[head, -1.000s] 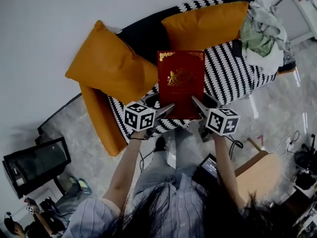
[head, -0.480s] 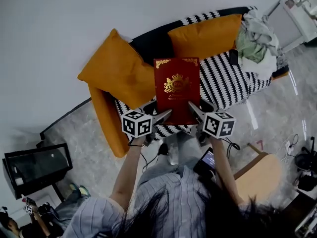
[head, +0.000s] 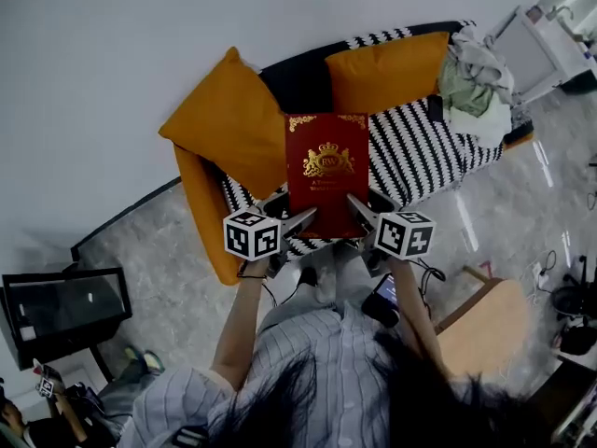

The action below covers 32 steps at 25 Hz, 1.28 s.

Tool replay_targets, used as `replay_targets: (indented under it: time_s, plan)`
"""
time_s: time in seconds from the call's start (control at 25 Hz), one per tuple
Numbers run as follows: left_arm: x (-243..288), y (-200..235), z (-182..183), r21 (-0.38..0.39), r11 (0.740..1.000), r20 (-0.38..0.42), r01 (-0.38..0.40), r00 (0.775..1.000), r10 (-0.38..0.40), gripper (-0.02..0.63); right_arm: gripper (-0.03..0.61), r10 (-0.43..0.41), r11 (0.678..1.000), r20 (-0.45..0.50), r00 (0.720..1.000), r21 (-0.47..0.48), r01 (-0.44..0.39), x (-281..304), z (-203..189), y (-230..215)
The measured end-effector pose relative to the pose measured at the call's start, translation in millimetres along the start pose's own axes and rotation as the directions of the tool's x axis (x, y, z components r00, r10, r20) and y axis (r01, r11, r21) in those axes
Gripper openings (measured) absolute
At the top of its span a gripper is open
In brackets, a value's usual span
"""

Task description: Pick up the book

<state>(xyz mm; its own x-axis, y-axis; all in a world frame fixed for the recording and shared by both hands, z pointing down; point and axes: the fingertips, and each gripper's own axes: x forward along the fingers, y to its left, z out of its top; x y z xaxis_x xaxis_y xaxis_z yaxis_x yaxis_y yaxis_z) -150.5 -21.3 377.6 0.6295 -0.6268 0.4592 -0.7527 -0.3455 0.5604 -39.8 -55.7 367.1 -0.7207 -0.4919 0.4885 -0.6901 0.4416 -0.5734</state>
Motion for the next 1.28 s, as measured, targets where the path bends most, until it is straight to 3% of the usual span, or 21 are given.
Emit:
replay_targets:
  time_s: [0.52,1.28]
  plan:
    - [-68.8,-21.6,-52.5,0.005,0.998,0.013,0.064,0.998,-0.064,0.334,0.227,-0.069,0.997,0.051,0.996,0.046,0.066,-43.3,-71.8,56.7]
    - [-93.6,-67.5,-93.5,0.007,0.995,-0.013,0.102,0.995,-0.101,0.334,0.227,-0.110,0.991,0.072,0.991,0.080,0.104,-102.1,-114.9,72.9]
